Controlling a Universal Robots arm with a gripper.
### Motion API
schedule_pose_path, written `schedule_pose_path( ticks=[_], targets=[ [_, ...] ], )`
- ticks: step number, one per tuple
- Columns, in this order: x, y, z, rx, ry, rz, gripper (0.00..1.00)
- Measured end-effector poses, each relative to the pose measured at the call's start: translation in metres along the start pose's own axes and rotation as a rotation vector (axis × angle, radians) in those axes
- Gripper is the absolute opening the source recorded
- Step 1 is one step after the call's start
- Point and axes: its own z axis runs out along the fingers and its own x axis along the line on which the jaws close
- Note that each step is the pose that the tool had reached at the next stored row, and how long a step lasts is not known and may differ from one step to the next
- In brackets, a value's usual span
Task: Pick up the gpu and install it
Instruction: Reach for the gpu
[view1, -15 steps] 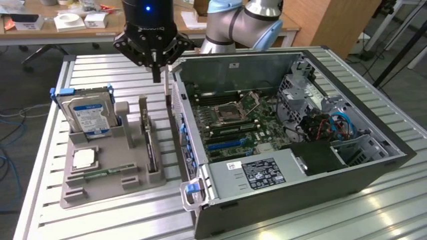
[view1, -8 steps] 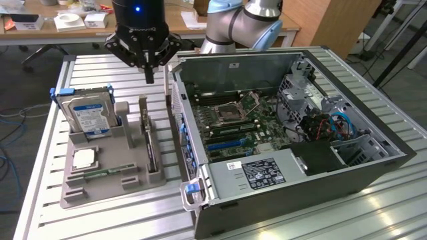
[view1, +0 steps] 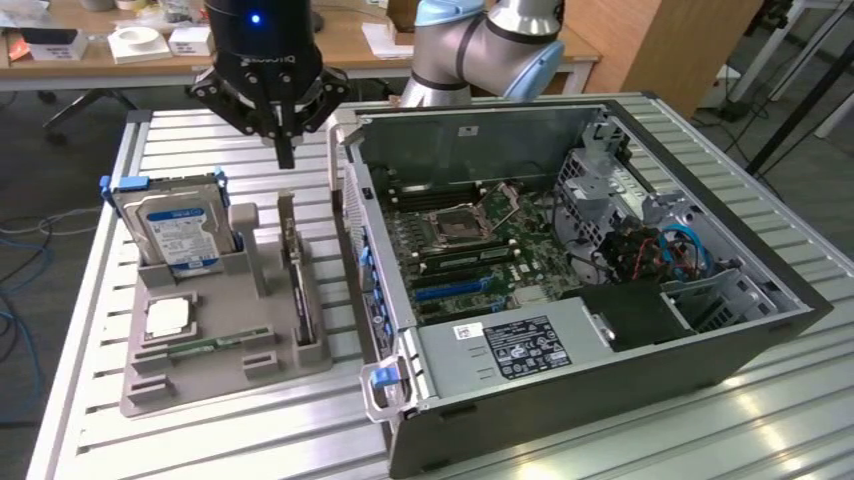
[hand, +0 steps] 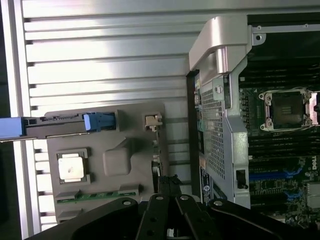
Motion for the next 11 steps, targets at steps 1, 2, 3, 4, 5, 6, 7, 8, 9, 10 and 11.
schedule_pose_path(
  ticks=[1,2,3,4,5,6,7,8,9,10,11],
  targets=[
    [0.0012,-0.0001,0.0,0.0,0.0,0.0,0.1],
    [0.0024,-0.0002,0.0,0.0,0.0,0.0,0.1],
    [0.0035,-0.0003,0.0,0.0001,0.0,0.0,0.1],
    [0.0045,-0.0004,0.0,0.0,0.0001,0.0,0.1],
    [0.0055,-0.0005,0.0001,0.0001,0.0,0.0,0.1],
    [0.0064,-0.0005,0.0001,0.0,0.0,0.0,0.1],
    [0.0071,-0.0006,0.0002,0.0,0.0,0.0,0.1],
    [0.0074,-0.0006,0.0002,0.0,0.0,0.0,0.1],
    [0.0076,-0.0007,0.0002,0.0,-0.0001,0.0,0.1],
    [0.0084,-0.0007,0.0002,0.0001,0.0001,0.0,0.1],
    [0.0093,-0.0008,0.0003,0.0001,0.0,0.001,0.1]
  ],
)
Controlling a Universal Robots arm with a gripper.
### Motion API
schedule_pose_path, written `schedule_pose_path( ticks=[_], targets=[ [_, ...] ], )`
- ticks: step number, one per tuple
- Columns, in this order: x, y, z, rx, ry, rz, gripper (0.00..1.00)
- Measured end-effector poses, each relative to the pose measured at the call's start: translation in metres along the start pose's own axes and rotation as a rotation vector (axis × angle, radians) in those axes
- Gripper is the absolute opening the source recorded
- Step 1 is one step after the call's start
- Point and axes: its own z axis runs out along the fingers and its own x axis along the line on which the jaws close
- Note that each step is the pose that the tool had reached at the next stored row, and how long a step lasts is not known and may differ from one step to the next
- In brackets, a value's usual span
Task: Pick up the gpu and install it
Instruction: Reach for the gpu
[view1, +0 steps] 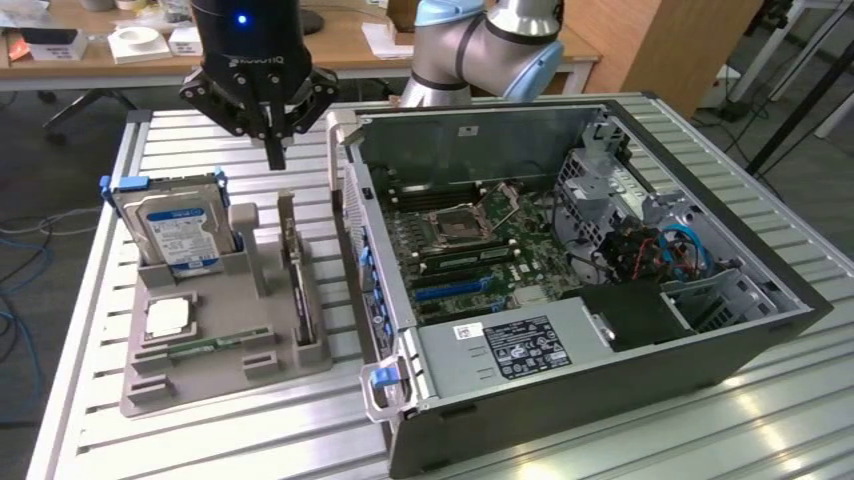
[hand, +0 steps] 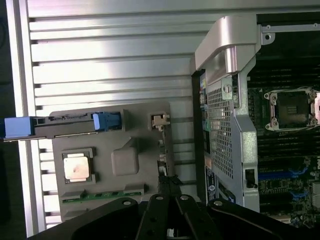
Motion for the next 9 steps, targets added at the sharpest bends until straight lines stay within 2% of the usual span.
schedule_pose_path(
  ticks=[9],
  targets=[
    [0.0024,-0.0002,0.0001,0.0,0.0,0.0,0.1]
  ],
)
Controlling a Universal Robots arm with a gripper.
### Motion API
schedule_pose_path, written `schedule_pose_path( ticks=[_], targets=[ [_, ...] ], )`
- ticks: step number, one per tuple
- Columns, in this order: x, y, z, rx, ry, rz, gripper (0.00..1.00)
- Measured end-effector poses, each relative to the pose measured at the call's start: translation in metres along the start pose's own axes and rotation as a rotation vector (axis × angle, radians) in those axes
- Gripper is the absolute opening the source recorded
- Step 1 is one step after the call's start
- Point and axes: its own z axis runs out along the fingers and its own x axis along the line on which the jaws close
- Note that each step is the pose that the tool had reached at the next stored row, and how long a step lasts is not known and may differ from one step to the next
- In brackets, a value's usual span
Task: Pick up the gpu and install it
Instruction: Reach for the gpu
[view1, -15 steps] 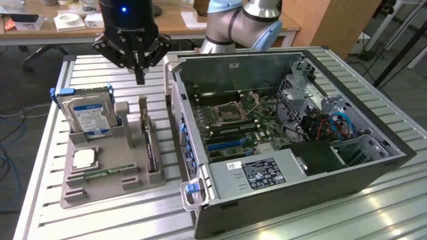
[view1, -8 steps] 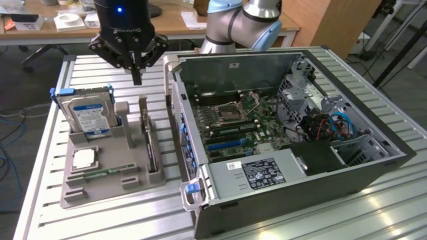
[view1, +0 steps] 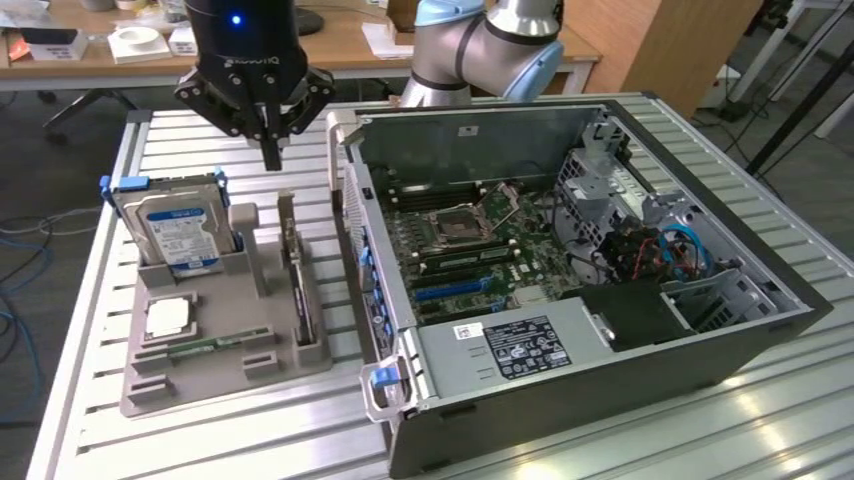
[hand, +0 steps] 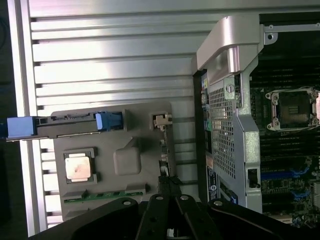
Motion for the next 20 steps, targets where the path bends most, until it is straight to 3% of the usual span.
schedule_pose_path(
  ticks=[6,20],
  targets=[
    [0.0,-0.0038,-0.0002,0.0005,0.0001,0.0,0.1],
    [-0.001,-0.0281,-0.0012,0.0004,0.0,0.0,0.1]
  ],
)
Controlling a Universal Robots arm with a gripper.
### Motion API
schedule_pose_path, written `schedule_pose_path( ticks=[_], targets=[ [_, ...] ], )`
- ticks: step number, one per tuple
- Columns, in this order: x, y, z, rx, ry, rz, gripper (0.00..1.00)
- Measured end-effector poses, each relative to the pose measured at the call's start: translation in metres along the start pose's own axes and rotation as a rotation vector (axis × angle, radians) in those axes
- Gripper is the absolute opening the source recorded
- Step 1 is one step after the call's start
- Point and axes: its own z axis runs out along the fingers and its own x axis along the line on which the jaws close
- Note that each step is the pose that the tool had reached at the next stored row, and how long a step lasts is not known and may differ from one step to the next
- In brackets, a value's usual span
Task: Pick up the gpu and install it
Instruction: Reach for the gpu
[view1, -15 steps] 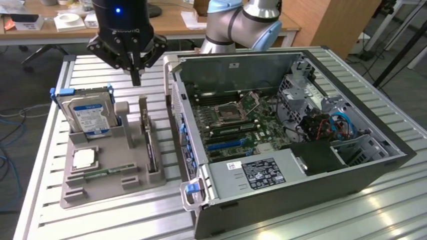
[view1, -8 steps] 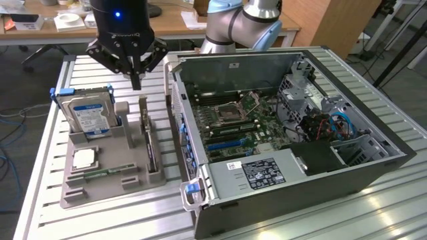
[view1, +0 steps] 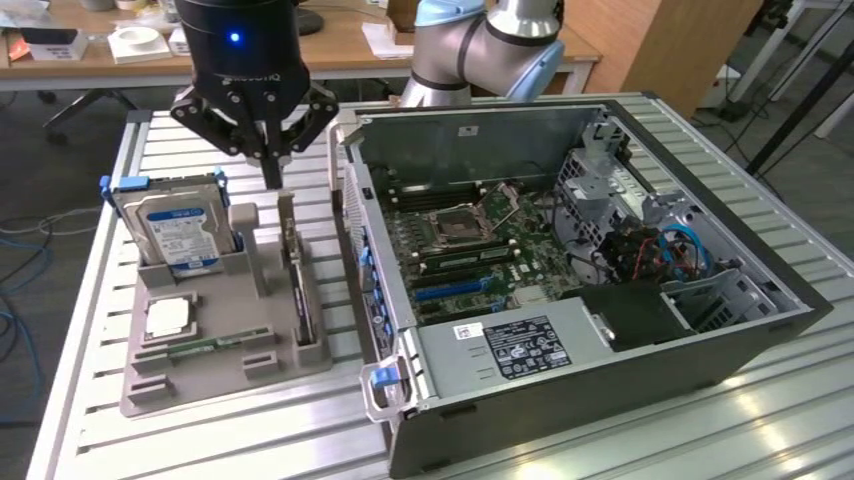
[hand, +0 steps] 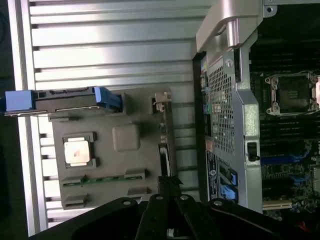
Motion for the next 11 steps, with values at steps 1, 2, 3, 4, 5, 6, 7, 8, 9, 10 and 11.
schedule_pose_path(
  ticks=[1,2,3,4,5,6,7,8,9,10,11],
  targets=[
    [0.0,-0.0013,0.0,0.0,0.0,0.0,0.1],
    [0.0,-0.0024,-0.0001,0.0,0.0,0.0,0.1],
    [0.0,-0.0034,-0.0001,0.0,-0.0001,0.0,0.1],
    [0.0,-0.0047,-0.0002,0.0,0.0,0.0,0.1],
    [0.0,-0.006,-0.0002,0.0,-0.0001,0.0,0.1],
    [0.0,-0.0073,-0.0003,-0.0001,-0.0001,0.0,0.1],
    [-0.001,-0.0086,-0.0003,0.0,-0.0001,0.001,0.1],
    [-0.001,-0.0101,-0.0004,0.0,-0.0001,0.001,0.1],
    [-0.001,-0.0115,-0.0005,0.0,-0.0001,0.001,0.1],
    [-0.001,-0.013,-0.0005,-0.0001,-0.0001,0.001,0.1],
    [-0.001,-0.0144,-0.0006,0.0,-0.0001,0.001,0.1]
  ],
)
